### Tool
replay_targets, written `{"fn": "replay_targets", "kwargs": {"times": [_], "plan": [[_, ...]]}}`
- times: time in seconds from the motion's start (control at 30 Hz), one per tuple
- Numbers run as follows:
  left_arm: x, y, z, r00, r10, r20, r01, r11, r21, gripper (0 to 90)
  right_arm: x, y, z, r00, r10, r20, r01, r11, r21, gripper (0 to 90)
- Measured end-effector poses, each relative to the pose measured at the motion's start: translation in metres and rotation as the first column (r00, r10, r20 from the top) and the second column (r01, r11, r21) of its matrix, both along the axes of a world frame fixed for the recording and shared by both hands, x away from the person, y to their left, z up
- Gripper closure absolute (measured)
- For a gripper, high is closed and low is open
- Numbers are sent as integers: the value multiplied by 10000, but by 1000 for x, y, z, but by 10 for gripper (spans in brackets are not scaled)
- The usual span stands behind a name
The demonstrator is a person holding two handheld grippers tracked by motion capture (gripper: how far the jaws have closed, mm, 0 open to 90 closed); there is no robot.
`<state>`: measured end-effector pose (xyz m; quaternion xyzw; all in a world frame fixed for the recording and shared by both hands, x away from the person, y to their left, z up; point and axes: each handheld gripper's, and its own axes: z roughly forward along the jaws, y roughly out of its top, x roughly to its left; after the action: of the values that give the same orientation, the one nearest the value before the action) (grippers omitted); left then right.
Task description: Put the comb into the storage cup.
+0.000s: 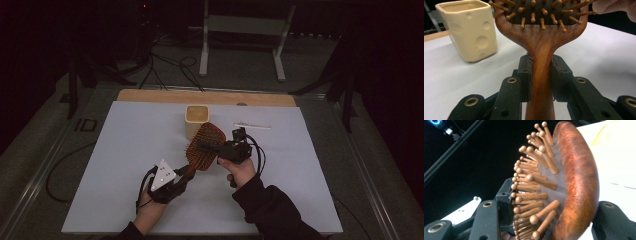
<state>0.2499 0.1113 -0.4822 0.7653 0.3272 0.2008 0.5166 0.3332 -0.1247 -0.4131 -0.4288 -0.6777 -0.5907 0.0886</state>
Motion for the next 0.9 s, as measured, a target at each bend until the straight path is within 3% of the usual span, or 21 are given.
{"fn": "replay_targets", "kwargs": {"times": [0.17,0.3,0.37,0.47,0.7,0.9], "plan": [[0,-1,0,10000,-29,5,29,10000,17,729,-3,2,4,9997,59,220,-55,9998,-167,490],[5,0,0,9985,-356,-411,349,9992,-176,708,-4,3,7,9978,291,590,-262,9984,-492,504],[7,-1,0,9970,-459,-616,450,9988,-170,571,-5,4,9,9968,393,693,-350,9974,-626,506],[8,-1,-1,9956,-359,-869,344,9992,-184,466,-5,5,14,9938,549,962,-483,9964,-693,506],[10,4,2,9945,-307,-1003,269,9989,-392,348,-5,2,26,9890,526,1383,-412,9956,-838,506],[9,3,5,9954,-250,-929,254,9997,31,200,-5,-2,35,9841,440,1720,-268,9945,-1008,506]]}}
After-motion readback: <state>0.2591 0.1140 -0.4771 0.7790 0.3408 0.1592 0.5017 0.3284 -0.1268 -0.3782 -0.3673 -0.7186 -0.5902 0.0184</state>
